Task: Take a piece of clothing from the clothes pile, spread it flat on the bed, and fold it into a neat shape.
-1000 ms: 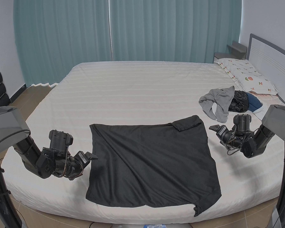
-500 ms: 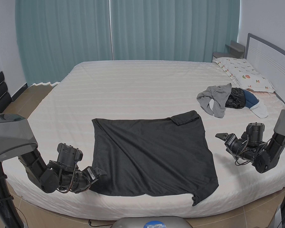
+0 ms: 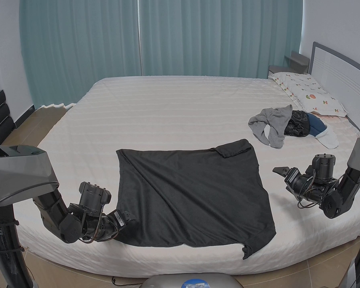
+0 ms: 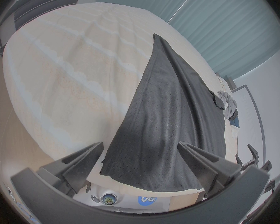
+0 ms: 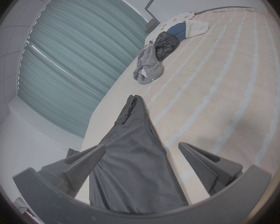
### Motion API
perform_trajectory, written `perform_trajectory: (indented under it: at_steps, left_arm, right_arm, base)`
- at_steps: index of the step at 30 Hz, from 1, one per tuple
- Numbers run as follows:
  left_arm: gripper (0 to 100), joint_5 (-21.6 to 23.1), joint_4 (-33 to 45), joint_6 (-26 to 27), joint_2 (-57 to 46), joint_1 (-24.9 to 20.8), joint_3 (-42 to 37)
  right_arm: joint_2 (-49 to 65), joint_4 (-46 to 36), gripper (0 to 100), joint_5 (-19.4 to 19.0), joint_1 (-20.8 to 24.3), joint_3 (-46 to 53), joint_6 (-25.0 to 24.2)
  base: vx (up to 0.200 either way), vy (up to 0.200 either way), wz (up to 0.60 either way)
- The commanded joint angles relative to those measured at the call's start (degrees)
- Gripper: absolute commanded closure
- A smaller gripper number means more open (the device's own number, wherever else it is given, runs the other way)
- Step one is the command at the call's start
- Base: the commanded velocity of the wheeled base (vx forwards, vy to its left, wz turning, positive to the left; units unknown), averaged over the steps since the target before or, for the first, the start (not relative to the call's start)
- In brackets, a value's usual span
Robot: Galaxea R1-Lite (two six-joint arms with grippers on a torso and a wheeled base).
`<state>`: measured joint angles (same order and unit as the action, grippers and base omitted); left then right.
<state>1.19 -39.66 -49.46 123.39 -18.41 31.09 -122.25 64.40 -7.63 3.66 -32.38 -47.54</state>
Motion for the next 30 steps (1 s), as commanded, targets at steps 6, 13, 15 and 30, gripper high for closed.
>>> perform_trajectory:
  at_steps: [6,13,15,30]
  left_arm:
    - [100,0.0,0.3,0.4,1.0,0.0,-0.3]
    - [100,-0.1,0.6,3.6,-1.1,1.4,-2.3]
    - [100,-0.2,0.6,4.3,-2.2,1.9,-3.3]
    - [100,-2.6,9.4,16.0,-9.7,11.5,-4.0]
  right_arm:
    - [-0.6,0.0,0,0.0,0.0,0.0,0.0]
    - [-0.6,0.0,0,0.0,0.0,0.0,-0.1]
    - [-0.6,0.0,0,0.0,0.0,0.0,-0.1]
    - [-1.6,0.0,0,0.0,-0.1,-0.2,0.2]
  base:
    - [0.000,0.000,0.00]
    - [0.000,0.000,0.00]
    - [0.000,0.000,0.00]
    - [0.000,0.000,0.00]
